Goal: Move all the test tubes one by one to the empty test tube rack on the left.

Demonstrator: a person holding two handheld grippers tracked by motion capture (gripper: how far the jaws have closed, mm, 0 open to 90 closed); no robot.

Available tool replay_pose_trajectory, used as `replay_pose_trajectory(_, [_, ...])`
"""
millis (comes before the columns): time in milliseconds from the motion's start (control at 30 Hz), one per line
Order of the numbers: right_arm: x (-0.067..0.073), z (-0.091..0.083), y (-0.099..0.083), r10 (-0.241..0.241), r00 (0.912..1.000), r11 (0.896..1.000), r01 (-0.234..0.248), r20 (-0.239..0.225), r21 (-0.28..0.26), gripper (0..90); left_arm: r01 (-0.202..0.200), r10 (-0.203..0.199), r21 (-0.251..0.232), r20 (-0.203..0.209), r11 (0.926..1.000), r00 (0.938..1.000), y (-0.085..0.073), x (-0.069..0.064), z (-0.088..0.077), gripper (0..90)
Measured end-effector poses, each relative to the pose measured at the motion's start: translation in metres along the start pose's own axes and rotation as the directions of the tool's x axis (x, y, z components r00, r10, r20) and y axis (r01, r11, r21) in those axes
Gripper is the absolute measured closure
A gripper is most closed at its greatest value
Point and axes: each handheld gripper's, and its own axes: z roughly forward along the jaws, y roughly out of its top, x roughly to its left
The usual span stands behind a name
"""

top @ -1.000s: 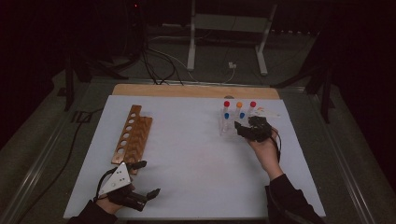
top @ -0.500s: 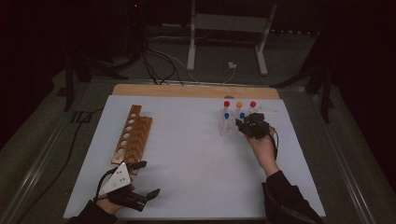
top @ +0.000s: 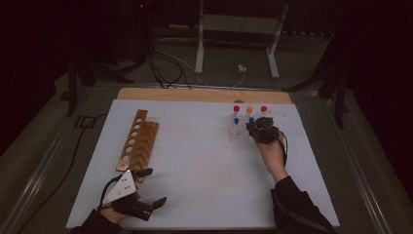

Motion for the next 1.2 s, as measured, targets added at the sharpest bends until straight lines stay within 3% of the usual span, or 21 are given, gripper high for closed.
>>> replay_pose_trajectory(467, [-0.001, -0.021, 0.010, -0.007, 1.0000, 0.997, 0.007, 0.005, -0.083, 76.6, 0.003, -0.003, 0.003, 0.001, 1.0000, 1.0000, 0.000, 0.000, 0.001, 0.5])
replay_pose_trajectory(800, [0.005, -0.046, 0.020, -0.049, 0.9984, 0.987, 0.053, 0.028, -0.155, 76.6, 0.001, -0.001, 0.007, 0.003, 1.0000, 1.0000, 0.000, -0.001, 0.002, 0.5])
replay_pose_trajectory(1000, [0.009, -0.061, 0.021, -0.059, 0.9982, 0.984, 0.059, 0.004, -0.171, 76.6, 0.001, -0.001, 0.018, -0.001, 0.9998, 1.0000, 0.003, -0.003, 0.007, 0.5])
replay_pose_trajectory(1200, [0.022, -0.073, 0.013, -0.103, 0.9936, 0.983, 0.095, -0.046, -0.156, 76.6, 0.008, -0.009, 0.031, 0.032, 0.9995, 0.9995, 0.008, -0.009, 0.013, 0.5])
